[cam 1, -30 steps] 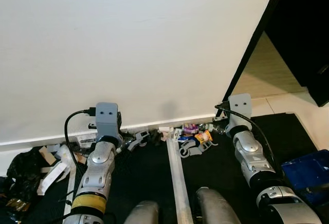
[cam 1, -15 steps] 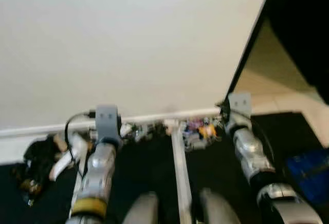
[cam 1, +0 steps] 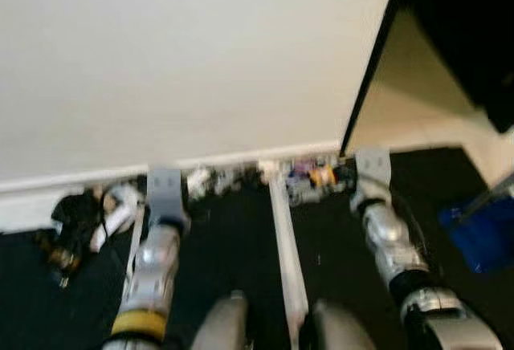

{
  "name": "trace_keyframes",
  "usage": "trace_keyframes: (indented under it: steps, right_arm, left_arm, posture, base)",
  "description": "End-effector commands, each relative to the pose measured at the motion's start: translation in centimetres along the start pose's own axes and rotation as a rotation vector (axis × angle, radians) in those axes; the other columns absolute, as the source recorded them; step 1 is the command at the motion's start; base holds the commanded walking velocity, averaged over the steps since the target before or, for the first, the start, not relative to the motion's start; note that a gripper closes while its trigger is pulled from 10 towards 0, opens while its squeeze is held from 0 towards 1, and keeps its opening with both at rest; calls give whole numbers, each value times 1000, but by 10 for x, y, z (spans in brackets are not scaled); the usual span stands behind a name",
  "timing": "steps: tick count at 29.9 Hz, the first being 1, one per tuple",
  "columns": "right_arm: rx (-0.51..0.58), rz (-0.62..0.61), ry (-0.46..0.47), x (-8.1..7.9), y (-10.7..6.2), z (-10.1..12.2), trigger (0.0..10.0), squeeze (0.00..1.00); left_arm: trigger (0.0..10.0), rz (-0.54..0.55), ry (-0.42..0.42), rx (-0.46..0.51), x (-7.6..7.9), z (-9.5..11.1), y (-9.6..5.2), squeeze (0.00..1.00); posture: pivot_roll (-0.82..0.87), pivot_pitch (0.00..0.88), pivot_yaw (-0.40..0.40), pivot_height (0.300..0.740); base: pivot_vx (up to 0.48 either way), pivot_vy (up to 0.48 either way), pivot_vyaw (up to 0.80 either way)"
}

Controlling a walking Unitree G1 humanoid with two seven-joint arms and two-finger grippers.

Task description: Sweep floor

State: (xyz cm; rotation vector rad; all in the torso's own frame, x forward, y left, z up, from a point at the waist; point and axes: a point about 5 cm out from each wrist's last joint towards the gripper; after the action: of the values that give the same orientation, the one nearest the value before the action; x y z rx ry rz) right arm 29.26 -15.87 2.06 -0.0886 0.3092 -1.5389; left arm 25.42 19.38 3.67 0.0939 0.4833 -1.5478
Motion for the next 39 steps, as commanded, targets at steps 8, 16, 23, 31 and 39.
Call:
trace_keyframes:
  steps: [8,16,23,31,39]
  right_arm:
    - [-8,-1,7,-2,1,-2,10000,0]
    - [-5,-3,7,-2,0,-2,10000,0]
    - [-5,-2,6,-2,0,-2,10000,0]
    - [-7,0,6,-2,0,-2,10000,0]
    - [-8,1,7,-2,-1,-3,10000,0]
  left_arm:
    - [10000,-2,6,-19,-2,-4,-1,0]
    - [10000,-5,8,-15,-2,-3,0,0]
    - [10000,-10,-6,-5,-1,-1,0,0]
    - [10000,-17,16,-10,1,-1,-1,0]
    - [10000,-22,18,-8,1,-3,-3,0]
  posture:
    - [39,0,-9,740]
    - [35,0,-6,740]
    - [37,0,-7,740]
    - [39,3,-9,740]
    - [40,11,-8,740]
  base:
    - [-325,0,0]
    - [-270,0,0]
    - [0,0,0]
    - [0,0,0]
    - [0,-31,0]
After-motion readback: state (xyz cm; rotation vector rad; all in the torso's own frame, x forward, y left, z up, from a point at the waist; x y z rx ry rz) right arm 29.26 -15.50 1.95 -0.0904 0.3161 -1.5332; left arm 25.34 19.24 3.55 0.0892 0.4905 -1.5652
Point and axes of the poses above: a point about 5 cm out from each wrist's last joint towards the gripper, its own y axis pointing out of the wrist towards the gripper, its own z axis along the axis of the wrist's last joint, x = y × z, and after that the axes turned 15 degrees about y, right-handed
